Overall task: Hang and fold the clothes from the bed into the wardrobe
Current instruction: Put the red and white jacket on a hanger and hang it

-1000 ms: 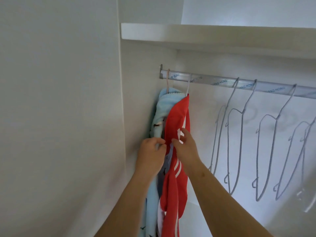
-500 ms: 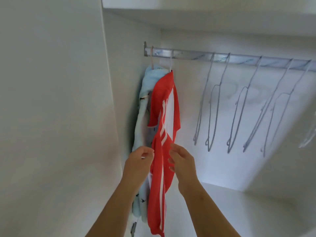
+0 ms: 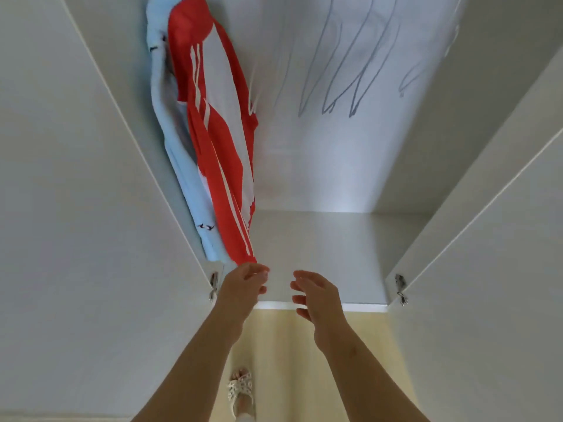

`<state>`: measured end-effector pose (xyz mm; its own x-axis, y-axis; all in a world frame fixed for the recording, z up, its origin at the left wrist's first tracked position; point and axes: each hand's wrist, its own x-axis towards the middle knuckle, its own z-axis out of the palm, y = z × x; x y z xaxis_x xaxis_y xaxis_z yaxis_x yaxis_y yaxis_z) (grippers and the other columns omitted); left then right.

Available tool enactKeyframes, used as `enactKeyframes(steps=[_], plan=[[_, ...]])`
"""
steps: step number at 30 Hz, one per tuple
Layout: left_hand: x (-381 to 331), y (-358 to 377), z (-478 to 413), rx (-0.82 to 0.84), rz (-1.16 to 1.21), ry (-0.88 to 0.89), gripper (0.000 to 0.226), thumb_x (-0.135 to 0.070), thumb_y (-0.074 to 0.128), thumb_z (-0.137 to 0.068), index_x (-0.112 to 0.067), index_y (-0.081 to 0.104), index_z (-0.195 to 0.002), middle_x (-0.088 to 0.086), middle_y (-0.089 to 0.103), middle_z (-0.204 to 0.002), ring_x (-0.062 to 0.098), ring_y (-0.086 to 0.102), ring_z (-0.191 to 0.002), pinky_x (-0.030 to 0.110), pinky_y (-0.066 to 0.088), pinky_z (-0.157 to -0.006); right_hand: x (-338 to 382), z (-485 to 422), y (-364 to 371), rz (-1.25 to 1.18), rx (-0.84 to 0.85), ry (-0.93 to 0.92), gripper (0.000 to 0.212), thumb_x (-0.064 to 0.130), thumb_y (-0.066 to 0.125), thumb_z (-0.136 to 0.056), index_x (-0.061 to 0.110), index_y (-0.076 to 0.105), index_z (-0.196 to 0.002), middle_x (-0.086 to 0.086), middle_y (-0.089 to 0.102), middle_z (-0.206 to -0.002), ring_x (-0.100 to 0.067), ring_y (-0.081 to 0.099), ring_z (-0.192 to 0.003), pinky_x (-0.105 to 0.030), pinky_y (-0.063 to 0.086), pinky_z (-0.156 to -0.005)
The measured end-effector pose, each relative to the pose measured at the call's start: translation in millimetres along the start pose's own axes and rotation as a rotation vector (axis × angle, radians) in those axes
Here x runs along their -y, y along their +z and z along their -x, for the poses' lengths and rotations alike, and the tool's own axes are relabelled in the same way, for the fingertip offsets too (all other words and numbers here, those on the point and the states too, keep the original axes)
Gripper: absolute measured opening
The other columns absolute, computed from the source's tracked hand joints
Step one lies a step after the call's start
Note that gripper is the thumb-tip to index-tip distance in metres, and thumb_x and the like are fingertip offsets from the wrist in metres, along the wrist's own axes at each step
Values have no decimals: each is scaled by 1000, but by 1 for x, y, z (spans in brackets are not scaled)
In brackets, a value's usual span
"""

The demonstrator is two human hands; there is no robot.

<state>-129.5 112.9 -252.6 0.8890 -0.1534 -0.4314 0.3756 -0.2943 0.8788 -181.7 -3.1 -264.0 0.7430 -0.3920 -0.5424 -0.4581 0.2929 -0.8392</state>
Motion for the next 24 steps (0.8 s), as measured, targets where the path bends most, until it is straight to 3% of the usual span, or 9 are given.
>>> enactKeyframes(steps=[9, 15, 19, 24], plan=[[46, 53, 60, 212, -168, -80, 11, -12, 52, -92, -18, 61, -89, 0, 62, -83, 12, 58, -70, 22, 42, -63, -83, 56, -64, -133, -173, 116, 12, 16, 53, -91, 21, 62, -85, 1, 63, -79, -14, 52, -67, -24, 41, -59], [80, 74, 100, 429, -322, -75, 4, -15, 57, -89, -15, 61, -88, 0, 58, -71, 10, 52, -59, 19, 38, -54, -132, 111, -87, -323, -391, 129, 15, 10, 50, -91, 17, 61, -84, -1, 59, -69, -14, 46, -53, -16, 34, -41], [113, 80, 148, 639, -432, -60, 9, -14, 54, -91, -17, 60, -87, 0, 62, -80, 11, 58, -67, 23, 42, -62, -182, 170, -89, -431, -559, 187, 13, 10, 51, -92, 15, 62, -87, -2, 60, -70, -15, 49, -53, -20, 35, -46], [152, 90, 214, 844, -552, -2, 11, -16, 54, -91, -19, 61, -82, -2, 61, -76, 11, 58, -65, 24, 42, -62, -249, 253, -92, -598, -793, 245, 13, 15, 51, -91, 19, 62, -86, 1, 62, -71, -14, 52, -56, -20, 37, -51]])
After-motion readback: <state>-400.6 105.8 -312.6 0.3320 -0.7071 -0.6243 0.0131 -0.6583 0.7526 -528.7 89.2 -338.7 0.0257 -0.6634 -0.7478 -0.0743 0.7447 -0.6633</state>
